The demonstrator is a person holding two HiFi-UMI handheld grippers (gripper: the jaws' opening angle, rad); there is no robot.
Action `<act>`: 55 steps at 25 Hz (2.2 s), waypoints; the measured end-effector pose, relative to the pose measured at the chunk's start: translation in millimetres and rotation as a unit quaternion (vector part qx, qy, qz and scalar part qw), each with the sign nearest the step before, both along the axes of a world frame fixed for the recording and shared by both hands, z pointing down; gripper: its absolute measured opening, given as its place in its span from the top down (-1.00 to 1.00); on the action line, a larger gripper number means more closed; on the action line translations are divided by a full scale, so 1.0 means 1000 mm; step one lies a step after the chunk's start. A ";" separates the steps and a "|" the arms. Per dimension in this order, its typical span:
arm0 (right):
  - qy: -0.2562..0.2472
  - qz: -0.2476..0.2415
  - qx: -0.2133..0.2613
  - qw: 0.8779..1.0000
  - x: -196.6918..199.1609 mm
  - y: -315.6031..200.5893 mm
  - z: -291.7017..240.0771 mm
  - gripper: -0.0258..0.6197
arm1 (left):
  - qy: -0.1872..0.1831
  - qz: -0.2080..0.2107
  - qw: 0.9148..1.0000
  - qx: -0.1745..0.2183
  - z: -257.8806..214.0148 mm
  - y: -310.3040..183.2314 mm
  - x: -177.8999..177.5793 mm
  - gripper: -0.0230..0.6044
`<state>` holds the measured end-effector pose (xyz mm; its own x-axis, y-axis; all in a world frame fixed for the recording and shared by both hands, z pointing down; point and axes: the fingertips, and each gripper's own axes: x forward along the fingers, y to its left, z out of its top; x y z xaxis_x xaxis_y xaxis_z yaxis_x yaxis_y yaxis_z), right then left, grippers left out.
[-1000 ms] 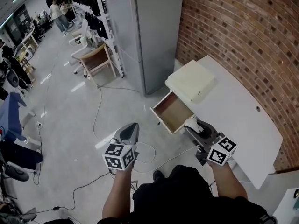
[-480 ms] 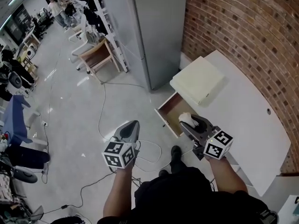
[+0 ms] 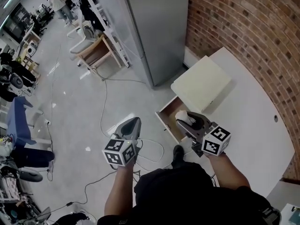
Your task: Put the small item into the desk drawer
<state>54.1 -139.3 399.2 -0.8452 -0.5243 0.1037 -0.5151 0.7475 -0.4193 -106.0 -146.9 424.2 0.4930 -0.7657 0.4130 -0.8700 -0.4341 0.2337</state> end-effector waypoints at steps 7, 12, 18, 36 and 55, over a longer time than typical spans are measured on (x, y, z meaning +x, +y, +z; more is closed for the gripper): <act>0.030 -0.017 -0.019 0.999 -0.004 -0.009 0.017 0.42 | 0.023 0.001 1.000 -0.003 0.009 -0.016 0.007 0.89; 0.042 0.015 -0.030 0.999 -0.017 -0.021 0.025 0.42 | 0.027 0.019 0.999 0.005 0.007 -0.026 -0.010 0.89; 0.068 0.033 -0.040 0.996 -0.045 -0.024 0.034 0.42 | 0.037 0.034 0.999 0.006 0.015 -0.032 -0.040 0.89; 0.126 0.040 -0.161 0.978 -0.050 -0.064 0.176 0.42 | 0.038 0.095 0.988 -0.116 0.141 -0.078 -0.004 0.89; 0.191 0.037 -0.289 0.938 -0.037 -0.067 0.363 0.42 | 0.020 0.123 0.966 -0.228 0.288 -0.077 0.035 0.89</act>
<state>17.2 -206.3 762.0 -0.6522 -0.3445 0.6753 -0.7518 0.4086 -0.5176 -70.5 -224.2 712.4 0.6593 -0.3668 0.6563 -0.7402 -0.4697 0.4811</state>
